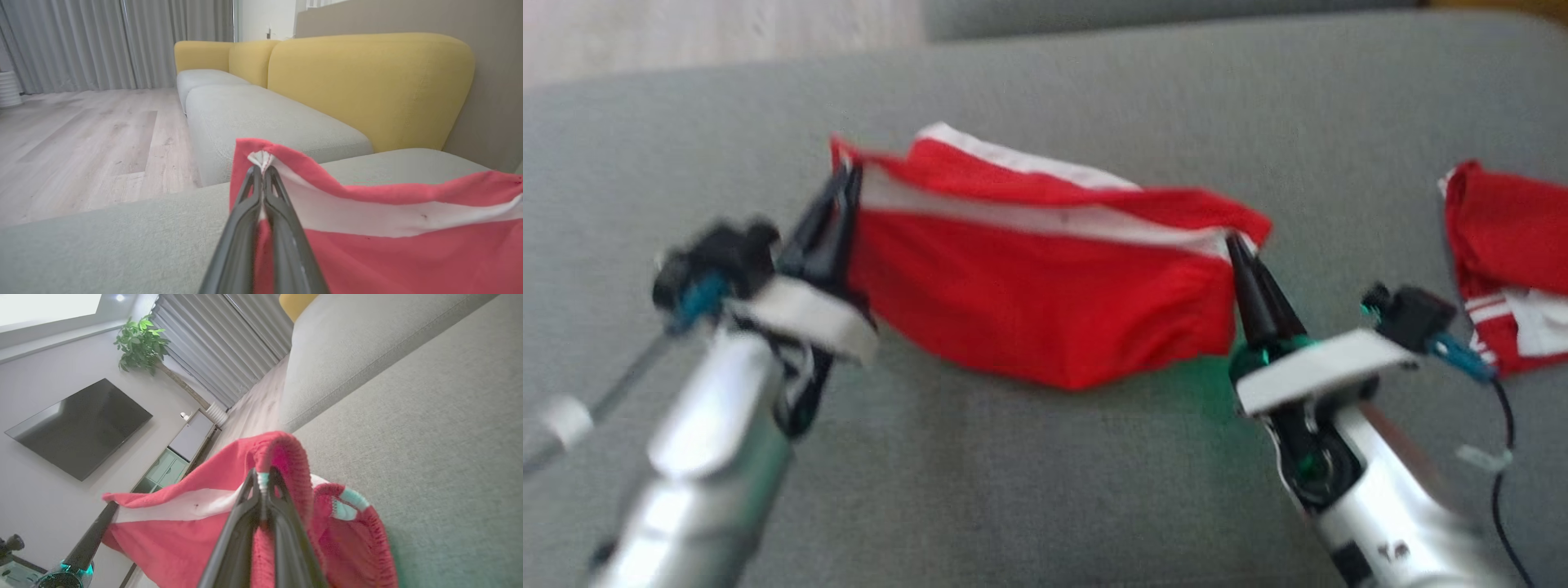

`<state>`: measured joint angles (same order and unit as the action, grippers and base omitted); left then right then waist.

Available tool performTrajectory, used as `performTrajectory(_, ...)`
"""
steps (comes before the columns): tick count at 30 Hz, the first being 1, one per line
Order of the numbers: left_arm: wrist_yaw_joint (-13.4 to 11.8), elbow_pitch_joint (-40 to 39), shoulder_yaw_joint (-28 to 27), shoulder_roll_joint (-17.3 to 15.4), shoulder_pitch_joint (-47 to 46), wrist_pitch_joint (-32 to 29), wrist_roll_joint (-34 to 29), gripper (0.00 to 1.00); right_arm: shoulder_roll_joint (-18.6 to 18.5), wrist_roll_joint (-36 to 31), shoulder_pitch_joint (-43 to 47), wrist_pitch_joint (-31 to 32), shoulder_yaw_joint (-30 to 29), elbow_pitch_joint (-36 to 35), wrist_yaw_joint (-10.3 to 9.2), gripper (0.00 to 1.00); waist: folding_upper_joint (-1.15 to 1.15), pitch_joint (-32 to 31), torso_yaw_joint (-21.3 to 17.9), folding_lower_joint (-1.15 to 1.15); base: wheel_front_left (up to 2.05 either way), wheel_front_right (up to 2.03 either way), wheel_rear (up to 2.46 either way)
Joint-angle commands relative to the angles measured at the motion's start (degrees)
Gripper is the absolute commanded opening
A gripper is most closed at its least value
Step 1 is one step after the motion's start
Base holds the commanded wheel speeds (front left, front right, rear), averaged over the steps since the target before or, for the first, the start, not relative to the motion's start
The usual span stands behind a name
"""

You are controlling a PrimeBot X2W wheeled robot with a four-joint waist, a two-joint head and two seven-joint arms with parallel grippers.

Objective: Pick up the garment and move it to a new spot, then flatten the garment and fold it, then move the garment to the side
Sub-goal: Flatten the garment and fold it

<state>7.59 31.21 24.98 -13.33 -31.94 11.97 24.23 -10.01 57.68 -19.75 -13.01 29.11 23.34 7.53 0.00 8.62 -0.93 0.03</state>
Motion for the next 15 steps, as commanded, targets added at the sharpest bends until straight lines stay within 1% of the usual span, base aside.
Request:
performTrajectory(1,-0.1,0.3,0.2,-2.5,-5.2,-0.8,2.2,0.00,1.0,0.4,-2.5,-0.1,1.1,-0.3,-0.04,0.00,0.00,5.6,-2.9,-0.03,0.00,0.00,0.00)
performTrajectory(5,-0.1,3.8,5.5,-4.5,-12.5,-1.8,7.4,0.00,2.8,0.9,-6.9,-0.5,1.4,3.2,-0.04,0.00,0.00,8.9,-4.4,-0.03,0.00,0.00,0.00)
performTrajectory(10,-0.1,7.6,12.1,-6.9,-18.4,-1.7,12.2,0.00,4.2,1.3,-10.0,-1.2,2.7,6.4,-0.04,0.00,0.00,11.4,-5.9,-0.03,0.00,0.00,0.00)
performTrajectory(13,-0.1,10.4,14.5,-8.1,-20.9,-0.6,14.0,0.00,4.8,1.6,-11.1,-1.5,3.2,7.3,-0.04,0.00,0.00,12.1,-6.9,-0.03,0.00,0.00,0.00)
performTrajectory(15,-0.1,12.8,15.1,-8.5,-22.5,0.3,14.5,0.00,5.1,1.7,-11.6,-1.7,3.4,7.6,-0.04,0.00,0.00,12.3,-7.3,-0.03,0.00,0.00,0.00)
